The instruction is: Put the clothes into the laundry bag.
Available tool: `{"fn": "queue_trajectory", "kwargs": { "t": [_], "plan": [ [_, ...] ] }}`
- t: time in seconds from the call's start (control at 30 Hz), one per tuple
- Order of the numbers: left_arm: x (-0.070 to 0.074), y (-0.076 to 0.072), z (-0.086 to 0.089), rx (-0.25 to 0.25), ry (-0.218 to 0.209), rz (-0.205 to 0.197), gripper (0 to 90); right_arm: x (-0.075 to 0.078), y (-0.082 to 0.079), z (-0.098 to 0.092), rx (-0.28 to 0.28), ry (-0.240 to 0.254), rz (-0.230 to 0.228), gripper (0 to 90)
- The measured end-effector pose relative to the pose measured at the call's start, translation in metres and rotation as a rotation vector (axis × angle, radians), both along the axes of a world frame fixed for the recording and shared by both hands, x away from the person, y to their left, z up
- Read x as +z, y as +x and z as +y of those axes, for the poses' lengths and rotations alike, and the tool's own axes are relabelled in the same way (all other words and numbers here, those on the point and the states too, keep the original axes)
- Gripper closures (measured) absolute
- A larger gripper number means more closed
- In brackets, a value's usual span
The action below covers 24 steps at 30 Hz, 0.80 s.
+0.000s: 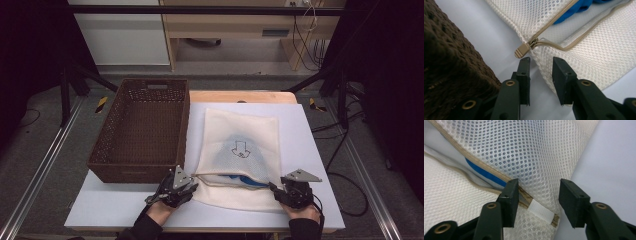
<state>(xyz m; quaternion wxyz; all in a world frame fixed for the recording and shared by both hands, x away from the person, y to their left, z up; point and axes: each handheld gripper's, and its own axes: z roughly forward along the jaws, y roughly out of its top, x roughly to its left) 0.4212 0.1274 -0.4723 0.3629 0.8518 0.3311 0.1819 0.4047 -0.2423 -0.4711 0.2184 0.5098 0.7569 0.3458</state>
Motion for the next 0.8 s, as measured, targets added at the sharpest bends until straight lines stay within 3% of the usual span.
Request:
{"fn": "queue_trajectory", "kwargs": {
  "t": [0.07,0.17,0.4,0.5,0.63,0.8],
  "plan": [
    [-0.001,0.000,-0.001,-0.004,0.002,0.006,81.7,-0.002,0.004,-0.002,0.001,-0.031,0.019,60.6],
    [-0.001,-0.003,-0.002,-0.013,0.008,0.003,86.8,-0.002,0.005,-0.004,-0.003,-0.026,0.030,64.2],
    [0.000,-0.010,-0.008,-0.044,0.007,-0.026,86.8,-0.002,0.011,-0.009,-0.009,-0.069,0.010,66.4],
    [0.003,-0.010,-0.005,-0.045,-0.016,-0.032,80.4,0.001,0.008,-0.009,-0.010,-0.072,-0.017,59.1],
    [0.013,-0.011,0.002,-0.066,-0.067,-0.028,68.5,0.011,0.006,-0.016,-0.024,0.032,-0.094,43.3],
    [0.025,-0.016,0.011,-0.091,-0.097,-0.037,51.2,0.019,0.006,-0.019,-0.042,0.069,-0.166,30.9]
  ]
}}
